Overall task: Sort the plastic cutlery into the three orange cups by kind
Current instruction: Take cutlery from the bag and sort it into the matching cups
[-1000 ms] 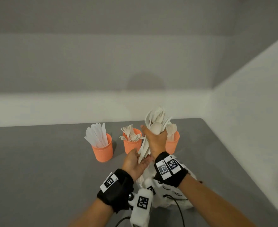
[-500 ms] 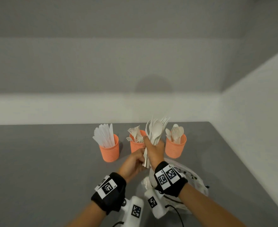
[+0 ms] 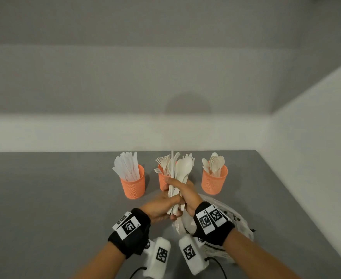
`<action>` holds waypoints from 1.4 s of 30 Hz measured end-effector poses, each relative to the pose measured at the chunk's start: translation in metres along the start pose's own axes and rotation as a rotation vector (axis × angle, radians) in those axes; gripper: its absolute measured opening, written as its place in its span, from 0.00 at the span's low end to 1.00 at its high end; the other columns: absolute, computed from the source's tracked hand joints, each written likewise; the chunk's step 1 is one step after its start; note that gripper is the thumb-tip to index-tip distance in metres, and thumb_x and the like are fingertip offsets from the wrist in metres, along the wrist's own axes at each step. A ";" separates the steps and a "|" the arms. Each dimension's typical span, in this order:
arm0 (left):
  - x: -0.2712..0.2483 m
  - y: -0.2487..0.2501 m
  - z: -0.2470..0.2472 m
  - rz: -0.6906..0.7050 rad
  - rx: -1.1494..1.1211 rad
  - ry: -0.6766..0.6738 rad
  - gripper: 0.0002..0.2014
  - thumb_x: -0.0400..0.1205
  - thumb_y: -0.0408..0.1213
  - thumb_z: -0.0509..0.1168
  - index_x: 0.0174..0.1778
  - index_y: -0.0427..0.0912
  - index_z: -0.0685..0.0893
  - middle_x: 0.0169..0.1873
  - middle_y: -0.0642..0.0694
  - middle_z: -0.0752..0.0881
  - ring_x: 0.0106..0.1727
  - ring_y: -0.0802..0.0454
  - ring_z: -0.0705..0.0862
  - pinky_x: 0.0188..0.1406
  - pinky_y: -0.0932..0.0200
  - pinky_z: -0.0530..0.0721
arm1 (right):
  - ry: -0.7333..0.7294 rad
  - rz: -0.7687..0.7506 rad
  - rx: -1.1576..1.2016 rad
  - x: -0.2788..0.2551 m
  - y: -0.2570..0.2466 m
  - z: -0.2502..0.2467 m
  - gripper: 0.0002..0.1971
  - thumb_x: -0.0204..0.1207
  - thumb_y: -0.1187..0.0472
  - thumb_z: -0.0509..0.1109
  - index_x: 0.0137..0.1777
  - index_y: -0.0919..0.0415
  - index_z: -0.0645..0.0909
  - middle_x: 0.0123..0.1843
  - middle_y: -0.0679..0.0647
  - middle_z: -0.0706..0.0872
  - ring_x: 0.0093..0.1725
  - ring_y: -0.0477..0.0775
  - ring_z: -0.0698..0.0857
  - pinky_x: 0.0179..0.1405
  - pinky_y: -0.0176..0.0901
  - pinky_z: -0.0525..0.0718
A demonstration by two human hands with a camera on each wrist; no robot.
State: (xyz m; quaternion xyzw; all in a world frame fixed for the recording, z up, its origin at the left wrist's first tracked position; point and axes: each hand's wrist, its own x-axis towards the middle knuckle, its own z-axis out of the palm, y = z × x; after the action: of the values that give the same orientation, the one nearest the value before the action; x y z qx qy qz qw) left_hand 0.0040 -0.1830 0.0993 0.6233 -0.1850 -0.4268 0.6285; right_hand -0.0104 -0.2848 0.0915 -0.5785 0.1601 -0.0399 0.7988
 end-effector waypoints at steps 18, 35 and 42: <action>-0.006 0.023 -0.045 0.039 0.313 0.330 0.09 0.81 0.46 0.63 0.44 0.44 0.82 0.43 0.48 0.84 0.41 0.55 0.83 0.44 0.62 0.81 | -0.075 0.040 0.037 0.009 -0.004 -0.015 0.04 0.78 0.64 0.68 0.41 0.60 0.79 0.19 0.50 0.75 0.17 0.45 0.74 0.20 0.35 0.77; 0.027 0.032 -0.055 0.458 0.274 0.870 0.08 0.80 0.33 0.66 0.33 0.41 0.81 0.30 0.48 0.81 0.25 0.55 0.80 0.32 0.58 0.80 | -0.268 0.059 -0.214 0.000 0.012 -0.009 0.09 0.78 0.67 0.66 0.54 0.56 0.82 0.30 0.54 0.86 0.23 0.47 0.81 0.24 0.38 0.81; 0.028 0.029 -0.052 0.459 -0.036 0.885 0.06 0.86 0.37 0.54 0.48 0.38 0.72 0.32 0.46 0.79 0.29 0.53 0.78 0.21 0.68 0.79 | -0.233 0.095 -0.097 0.003 0.018 -0.010 0.06 0.78 0.67 0.66 0.53 0.62 0.80 0.22 0.49 0.75 0.19 0.46 0.75 0.21 0.37 0.78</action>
State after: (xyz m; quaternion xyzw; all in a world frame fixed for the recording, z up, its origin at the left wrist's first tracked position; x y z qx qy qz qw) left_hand 0.0684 -0.1766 0.1100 0.6768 -0.0253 0.0250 0.7353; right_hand -0.0131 -0.2888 0.0714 -0.6091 0.0950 0.0734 0.7839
